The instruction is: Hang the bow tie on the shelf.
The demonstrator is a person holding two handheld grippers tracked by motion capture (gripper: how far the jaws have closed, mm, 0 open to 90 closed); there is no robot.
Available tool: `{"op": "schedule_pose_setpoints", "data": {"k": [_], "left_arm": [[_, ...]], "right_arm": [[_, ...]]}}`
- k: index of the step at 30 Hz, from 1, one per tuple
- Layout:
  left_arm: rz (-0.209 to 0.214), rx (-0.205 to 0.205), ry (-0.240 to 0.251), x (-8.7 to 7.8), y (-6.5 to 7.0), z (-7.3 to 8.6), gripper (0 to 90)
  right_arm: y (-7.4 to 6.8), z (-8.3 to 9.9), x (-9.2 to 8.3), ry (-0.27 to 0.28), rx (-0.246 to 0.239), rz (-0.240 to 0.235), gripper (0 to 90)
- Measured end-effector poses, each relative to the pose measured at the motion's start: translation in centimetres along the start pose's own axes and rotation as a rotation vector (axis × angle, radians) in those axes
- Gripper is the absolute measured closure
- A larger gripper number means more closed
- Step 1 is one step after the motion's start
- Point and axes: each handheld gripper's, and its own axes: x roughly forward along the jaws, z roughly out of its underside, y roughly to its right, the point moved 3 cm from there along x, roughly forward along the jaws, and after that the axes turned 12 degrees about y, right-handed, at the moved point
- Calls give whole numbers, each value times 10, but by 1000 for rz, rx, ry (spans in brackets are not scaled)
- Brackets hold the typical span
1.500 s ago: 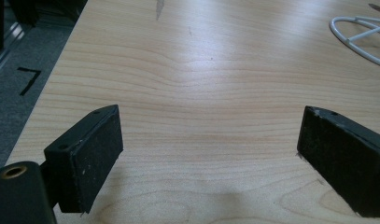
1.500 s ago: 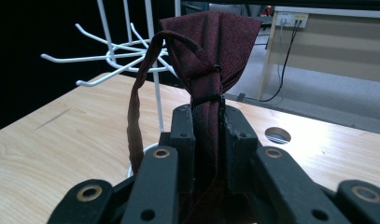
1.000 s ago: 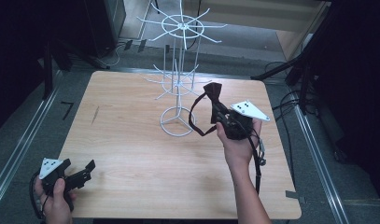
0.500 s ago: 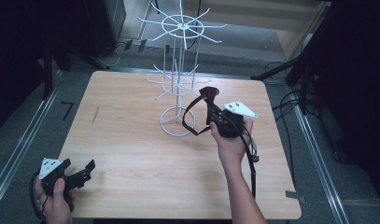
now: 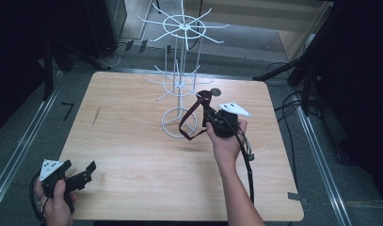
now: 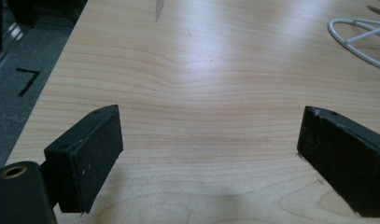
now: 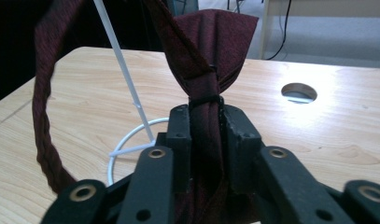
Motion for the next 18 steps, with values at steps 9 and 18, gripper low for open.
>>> {"op": "schedule_pose_setpoints", "data": {"k": [9,18], "left_arm": [[3,0,0,0,0,0,74],[3,2,1,0,0,0,74]], "right_arm": [[4,5,2,-3,14,-6,458],[8,1,-8,-8,10,-33,338]]}}
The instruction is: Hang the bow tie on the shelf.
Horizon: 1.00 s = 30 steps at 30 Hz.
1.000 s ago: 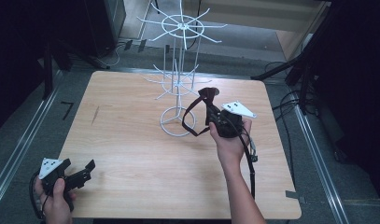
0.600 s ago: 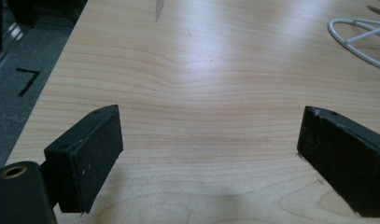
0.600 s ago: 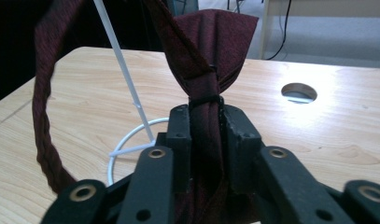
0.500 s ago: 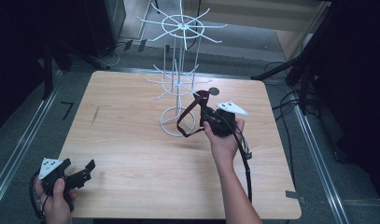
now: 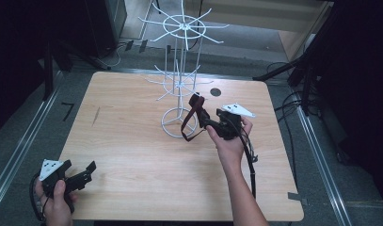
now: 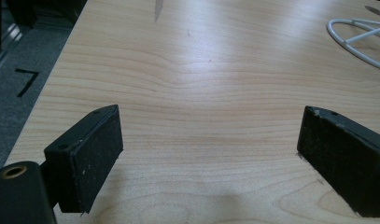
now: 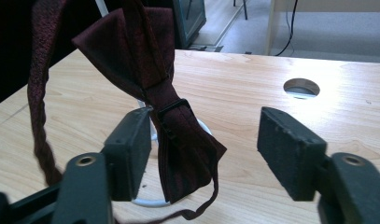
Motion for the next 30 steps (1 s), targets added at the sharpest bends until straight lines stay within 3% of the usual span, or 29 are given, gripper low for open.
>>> {"op": "schedule_pose_setpoints", "data": {"k": [14,30], "left_arm": [[3,2,6,0,0,0,74],[3,7,9,0,1,0,80]], "right_arm": [[26,11,-34,-5,14,32,265],[63,44,-80,-33,33,72,166]]}}
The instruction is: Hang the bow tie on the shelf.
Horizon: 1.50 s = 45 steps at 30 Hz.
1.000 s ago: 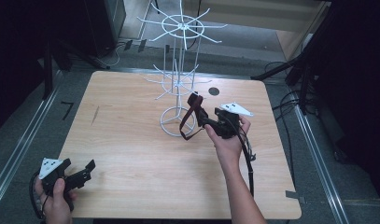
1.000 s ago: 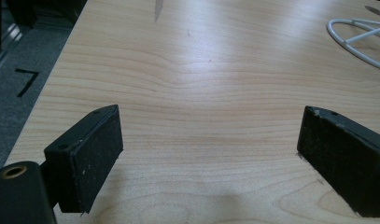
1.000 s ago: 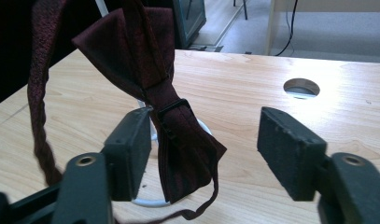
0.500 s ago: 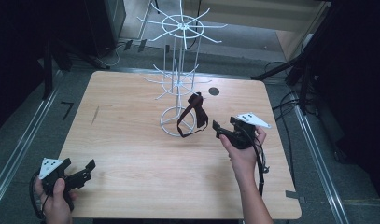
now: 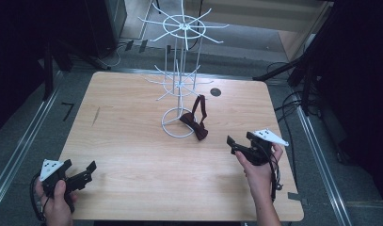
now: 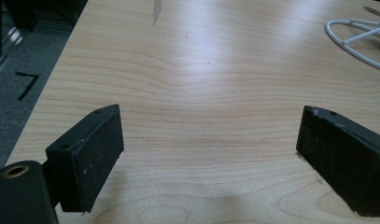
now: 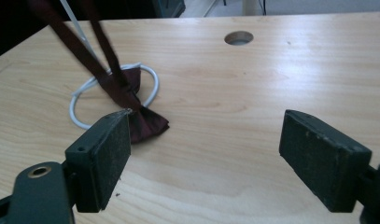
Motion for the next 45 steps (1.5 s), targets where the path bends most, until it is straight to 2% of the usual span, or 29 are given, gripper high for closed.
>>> {"op": "schedule_pose_setpoints", "data": {"k": [14,15,24,33,45], "left_arm": [[-1,4,-1,0,0,0,80],[0,4,-1,0,0,0,80],[0,5,1,0,1,0,80],[0,12,0,0,1,0,80],[1,13,4,0,2,0,80]], "right_arm": [[26,22,-28,-13,16,33,149],[31,26,-33,-9,16,38,145],[47,35,-49,-9,14,65,143],[72,47,-74,3,46,115,143],[92,62,-99,-21,60,161,143]]}}
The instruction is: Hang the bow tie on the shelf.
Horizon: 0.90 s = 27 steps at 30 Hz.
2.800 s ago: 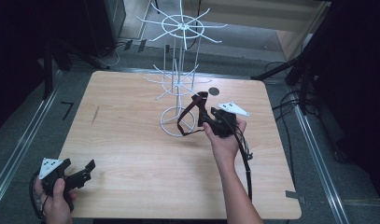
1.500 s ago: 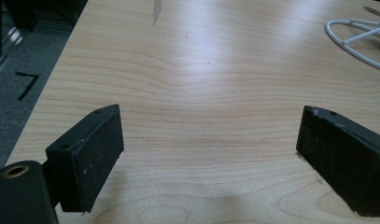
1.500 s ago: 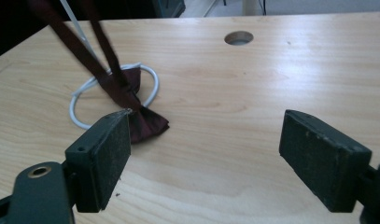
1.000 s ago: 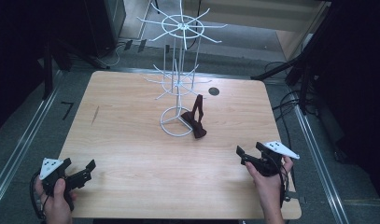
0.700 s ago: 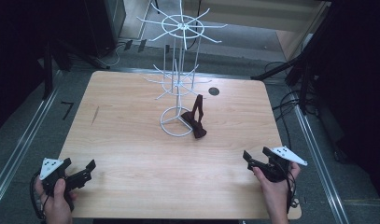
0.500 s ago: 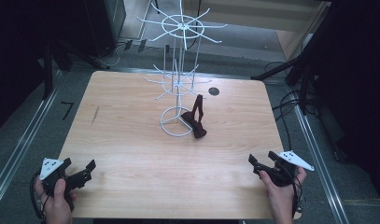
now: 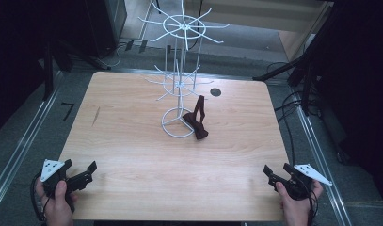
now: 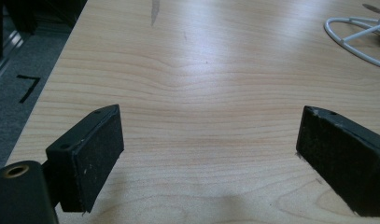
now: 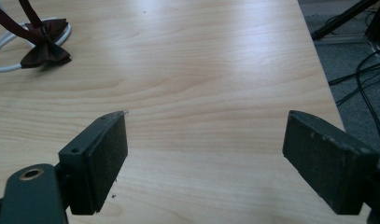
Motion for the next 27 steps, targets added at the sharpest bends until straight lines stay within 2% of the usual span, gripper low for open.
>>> {"op": "schedule_pose_setpoints", "data": {"k": [3,6,12,16,19,23,27], "left_arm": [[0,2,0,0,0,0,81],[2,6,-1,0,0,0,81],[1,14,0,0,1,0,81],[6,18,0,0,2,0,81],[12,31,-4,-1,3,0,81],[10,52,-4,-1,5,1,81],[17,64,-4,-1,7,1,80]], "right_arm": [[4,3,-3,0,0,5,143],[12,9,-10,-8,21,18,144],[25,18,-19,-26,21,33,144],[33,22,-24,-23,19,45,145],[41,27,-30,-3,43,47,147],[42,29,-33,19,63,36,148],[39,30,-30,23,36,42,150]]}}
